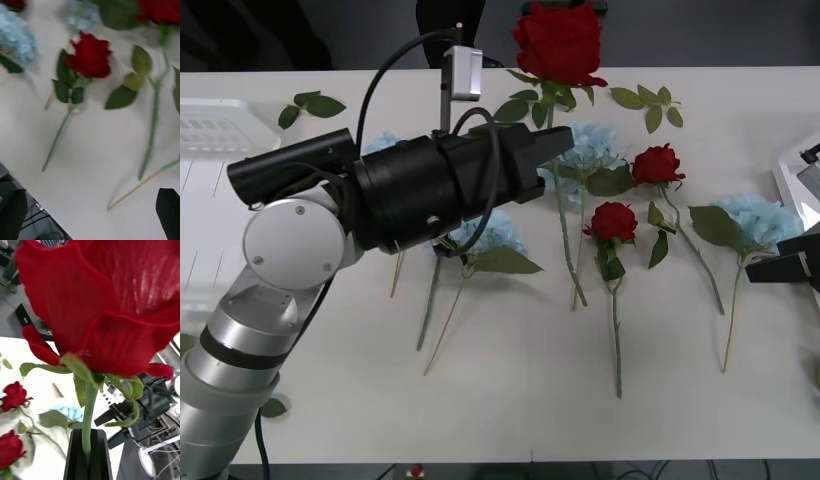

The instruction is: Place the red flowers into the right box and the blue flowers into the left box. If a person shows an open palm, hand one flower to the person first, then continue sorting.

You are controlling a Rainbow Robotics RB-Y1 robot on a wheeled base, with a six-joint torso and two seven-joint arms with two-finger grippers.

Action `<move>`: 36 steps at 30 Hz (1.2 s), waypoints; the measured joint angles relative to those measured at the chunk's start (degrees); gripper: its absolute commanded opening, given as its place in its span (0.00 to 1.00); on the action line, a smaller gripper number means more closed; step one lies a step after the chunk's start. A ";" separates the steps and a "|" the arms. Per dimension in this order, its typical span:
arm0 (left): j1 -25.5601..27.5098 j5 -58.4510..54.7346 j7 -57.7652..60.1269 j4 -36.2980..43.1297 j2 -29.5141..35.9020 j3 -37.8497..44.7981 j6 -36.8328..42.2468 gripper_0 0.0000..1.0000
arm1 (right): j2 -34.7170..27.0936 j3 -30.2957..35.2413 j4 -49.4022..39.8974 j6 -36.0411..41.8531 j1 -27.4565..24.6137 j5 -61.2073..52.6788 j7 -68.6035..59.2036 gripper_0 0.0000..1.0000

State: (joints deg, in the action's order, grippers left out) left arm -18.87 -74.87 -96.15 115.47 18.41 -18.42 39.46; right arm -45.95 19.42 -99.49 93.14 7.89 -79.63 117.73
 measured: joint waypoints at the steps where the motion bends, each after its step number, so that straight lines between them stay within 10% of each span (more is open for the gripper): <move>1: -0.41 0.27 -0.35 -0.89 -0.40 -1.15 -1.11 0.00 | 0.00 0.27 -0.08 0.53 0.00 -2.45 3.20 1.00; 14: -5.83 0.36 -1.61 -6.63 -0.87 -9.53 -9.78 0.00 | 0.06 -5.69 -0.12 1.95 0.29 -26.00 16.79 1.00; 36: -5.84 0.21 -1.61 -6.63 -0.87 -9.53 -9.69 0.00 | 12.41 -14.57 -1.23 -4.22 7.32 -24.69 14.58 1.00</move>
State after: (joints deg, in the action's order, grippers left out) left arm -24.71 -74.66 -97.76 108.84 17.54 -27.95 29.77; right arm -33.53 4.85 -100.73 88.92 15.21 -104.32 132.31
